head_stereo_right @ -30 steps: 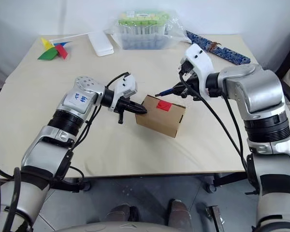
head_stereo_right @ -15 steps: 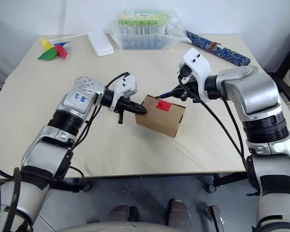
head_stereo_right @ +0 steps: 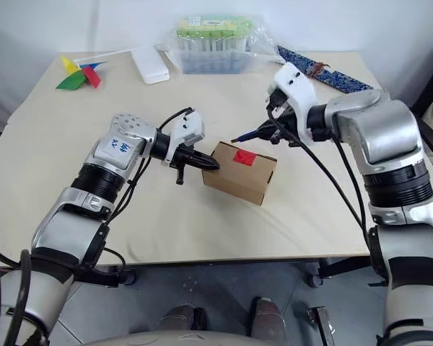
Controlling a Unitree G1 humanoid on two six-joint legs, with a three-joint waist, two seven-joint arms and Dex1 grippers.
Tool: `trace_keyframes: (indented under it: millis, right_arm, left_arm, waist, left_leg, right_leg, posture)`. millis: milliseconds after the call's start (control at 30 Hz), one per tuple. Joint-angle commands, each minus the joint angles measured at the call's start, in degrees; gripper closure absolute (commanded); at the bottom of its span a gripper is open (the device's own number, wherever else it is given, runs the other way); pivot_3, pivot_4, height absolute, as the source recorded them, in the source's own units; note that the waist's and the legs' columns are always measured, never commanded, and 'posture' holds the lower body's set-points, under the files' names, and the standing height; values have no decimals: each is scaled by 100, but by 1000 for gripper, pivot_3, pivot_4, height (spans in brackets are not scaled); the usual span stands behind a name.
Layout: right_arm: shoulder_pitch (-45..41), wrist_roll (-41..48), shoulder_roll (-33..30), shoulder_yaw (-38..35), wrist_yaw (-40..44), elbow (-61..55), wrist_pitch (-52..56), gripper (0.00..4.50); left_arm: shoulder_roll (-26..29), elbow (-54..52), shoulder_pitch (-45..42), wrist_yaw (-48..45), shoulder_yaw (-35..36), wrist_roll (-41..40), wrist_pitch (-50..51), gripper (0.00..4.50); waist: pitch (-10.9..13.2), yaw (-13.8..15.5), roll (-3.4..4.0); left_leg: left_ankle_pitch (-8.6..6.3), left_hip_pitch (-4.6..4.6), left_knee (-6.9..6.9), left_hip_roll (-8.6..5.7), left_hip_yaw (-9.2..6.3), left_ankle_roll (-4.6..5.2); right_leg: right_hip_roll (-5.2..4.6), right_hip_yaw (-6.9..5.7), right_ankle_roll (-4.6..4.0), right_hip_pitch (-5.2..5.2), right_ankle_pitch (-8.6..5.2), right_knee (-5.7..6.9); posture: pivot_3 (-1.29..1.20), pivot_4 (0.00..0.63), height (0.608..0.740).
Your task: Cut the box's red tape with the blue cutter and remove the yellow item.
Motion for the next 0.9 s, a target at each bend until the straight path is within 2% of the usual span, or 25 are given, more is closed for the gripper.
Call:
trace_keyframes:
  millis: [33,600,900]
  right_arm:
    - [-113,108,7,-186,64,-226,90,4333]
    - [-144,-248,303,21,53,510,-469,4333]
    - [1,-359,170,8,119,488,-477,4333]
  left_arm:
    - [-10,48,1,6,-49,122,-15,4500]
    - [0,48,-4,-14,-44,126,-28,4500]
    - [33,-60,46,-48,-40,120,9,4500]
  waist:
    - [0,-1,0]
    - [0,-12,0]
    - [0,-16,0]
  left_leg:
    - [0,0,0,0,0,0]
    - [0,0,0,0,1,0]
    - [0,0,1,0,1,0]
  right_leg:
    - [0,0,0,0,0,0]
    - [0,0,0,0,0,1]
    - [0,1,0,0,0,3]
  posture:
    - [0,150,740]
    - [0,150,740]
    - [0,150,740]
